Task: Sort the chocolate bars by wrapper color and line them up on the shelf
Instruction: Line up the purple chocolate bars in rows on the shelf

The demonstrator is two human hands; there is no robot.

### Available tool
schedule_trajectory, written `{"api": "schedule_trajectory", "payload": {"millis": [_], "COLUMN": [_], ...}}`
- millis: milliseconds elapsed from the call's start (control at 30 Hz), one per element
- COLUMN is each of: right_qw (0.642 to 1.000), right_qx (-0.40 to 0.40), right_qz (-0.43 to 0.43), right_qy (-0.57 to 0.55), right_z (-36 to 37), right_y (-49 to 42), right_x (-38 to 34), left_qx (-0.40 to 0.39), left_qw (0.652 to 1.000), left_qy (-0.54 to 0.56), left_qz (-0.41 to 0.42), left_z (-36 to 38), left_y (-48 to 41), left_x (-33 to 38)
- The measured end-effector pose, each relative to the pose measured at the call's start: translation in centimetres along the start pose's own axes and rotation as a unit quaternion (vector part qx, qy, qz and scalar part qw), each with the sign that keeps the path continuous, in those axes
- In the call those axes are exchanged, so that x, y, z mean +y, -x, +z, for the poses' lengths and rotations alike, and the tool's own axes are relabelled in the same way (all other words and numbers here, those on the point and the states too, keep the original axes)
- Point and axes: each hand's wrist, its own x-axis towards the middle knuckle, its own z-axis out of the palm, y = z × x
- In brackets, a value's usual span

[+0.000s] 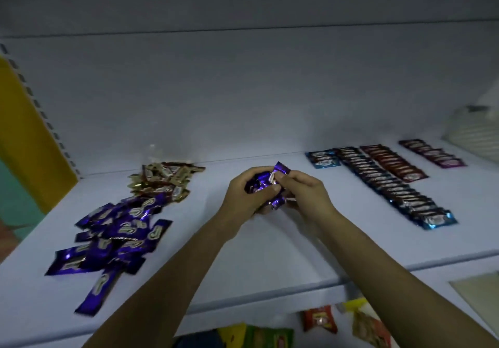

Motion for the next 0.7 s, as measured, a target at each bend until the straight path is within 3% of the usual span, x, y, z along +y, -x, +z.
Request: {"api": "schedule_trajectory", "payload": {"millis": [133, 200, 233, 267, 333, 400, 433, 467, 533, 567, 700], "right_qw": [0.995, 0.997, 0.992, 0.972, 0.885, 0.795, 0.791, 0.813, 0.869, 0.876, 0.829], "right_qx": [0.051, 0.078, 0.098, 0.113, 0.092, 0.0, -0.029, -0.027, 0.028, 0.055, 0.036], "right_qz": [0.048, 0.005, -0.057, -0.135, -0.242, -0.24, -0.214, -0.195, -0.182, -0.179, -0.157], "right_qy": [-0.072, -0.03, 0.049, 0.156, 0.387, 0.556, 0.573, 0.548, 0.46, 0.444, 0.535], "right_z": [-2.0, -2.8, -3.1, -3.5, -3.9, -4.2, -4.3, -4.4, -5.0, -5.5, -6.1], "right_y": [-2.0, -3.3, -3.9, -4.3, -5.2, -6.1, -6.3, -6.4, -6.4, -6.4, -6.9], "right_x": [0.2, 0.4, 0.6, 0.9, 1.5, 2.3, 2.6, 2.8, 2.4, 2.2, 2.2], "left_qx": [0.02, 0.034, 0.047, 0.063, 0.094, 0.125, 0.14, 0.155, 0.182, 0.189, 0.18], "left_qw": [0.998, 0.998, 0.997, 0.996, 0.995, 0.992, 0.989, 0.987, 0.982, 0.981, 0.982], "left_qy": [0.033, 0.035, 0.037, 0.043, 0.043, 0.032, 0.029, 0.028, 0.039, 0.046, 0.05], "left_qz": [-0.044, -0.046, -0.042, -0.036, -0.009, 0.017, 0.023, 0.024, 0.018, 0.017, 0.024], "left_z": [1.0, 0.9, 0.9, 0.8, 0.4, -0.1, -0.4, -0.7, -1.1, -1.1, -0.8], "left_y": [-1.8, -2.6, -2.8, -3.0, -3.4, -3.8, -4.0, -4.2, -4.5, -4.6, -4.6], "left_x": [-0.6, -1.2, -1.4, -1.5, -1.8, -2.0, -2.2, -2.4, -2.8, -3.0, -3.3]}}
